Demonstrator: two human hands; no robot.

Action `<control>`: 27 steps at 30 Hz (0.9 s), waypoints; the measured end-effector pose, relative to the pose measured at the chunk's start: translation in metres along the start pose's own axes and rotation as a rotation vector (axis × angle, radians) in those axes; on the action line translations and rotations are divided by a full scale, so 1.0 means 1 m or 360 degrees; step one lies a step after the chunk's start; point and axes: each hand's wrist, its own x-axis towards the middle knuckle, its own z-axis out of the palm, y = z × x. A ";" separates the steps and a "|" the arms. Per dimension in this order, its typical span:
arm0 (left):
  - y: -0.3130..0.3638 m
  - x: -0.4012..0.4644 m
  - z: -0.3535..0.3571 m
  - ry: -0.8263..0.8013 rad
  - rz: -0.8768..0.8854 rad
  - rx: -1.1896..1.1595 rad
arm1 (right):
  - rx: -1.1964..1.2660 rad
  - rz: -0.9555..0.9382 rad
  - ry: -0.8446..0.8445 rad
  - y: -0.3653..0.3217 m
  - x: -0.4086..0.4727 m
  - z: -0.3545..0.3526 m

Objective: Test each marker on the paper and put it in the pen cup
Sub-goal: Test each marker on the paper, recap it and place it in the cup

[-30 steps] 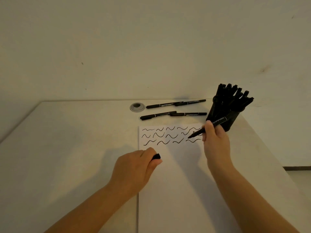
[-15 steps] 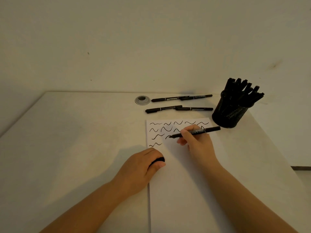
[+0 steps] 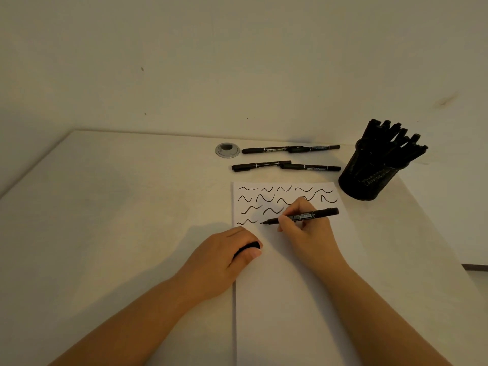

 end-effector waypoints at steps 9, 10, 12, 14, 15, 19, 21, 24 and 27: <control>-0.001 0.000 0.000 0.0002 0.0000 -0.0017 | -0.0087 -0.0006 0.0182 0.004 0.001 -0.007; -0.002 0.000 0.000 0.0006 -0.0013 -0.0023 | -0.0113 -0.0012 0.0242 0.005 0.001 -0.008; -0.003 0.000 0.001 0.0022 -0.0067 -0.0060 | -0.0071 -0.0028 0.0432 0.006 0.001 -0.013; -0.004 0.000 0.001 0.0074 -0.0133 -0.0168 | 0.0091 0.0014 0.0590 0.005 0.003 -0.017; -0.004 0.001 0.001 0.0108 -0.0155 -0.0249 | 0.0161 0.0045 0.0623 0.004 0.004 -0.019; -0.003 0.002 -0.001 0.0228 -0.0192 -0.0353 | 0.0250 0.0096 0.0584 0.001 0.005 -0.021; -0.003 0.005 -0.003 0.0285 -0.0207 -0.0321 | 0.0327 0.0074 0.0528 0.000 0.005 -0.019; -0.002 0.015 -0.004 0.0340 -0.0214 -0.0167 | 0.0446 0.0050 0.0432 -0.001 0.004 -0.018; 0.003 0.028 0.000 0.0285 -0.0170 0.0102 | 0.0642 0.0091 0.0389 0.000 0.004 -0.020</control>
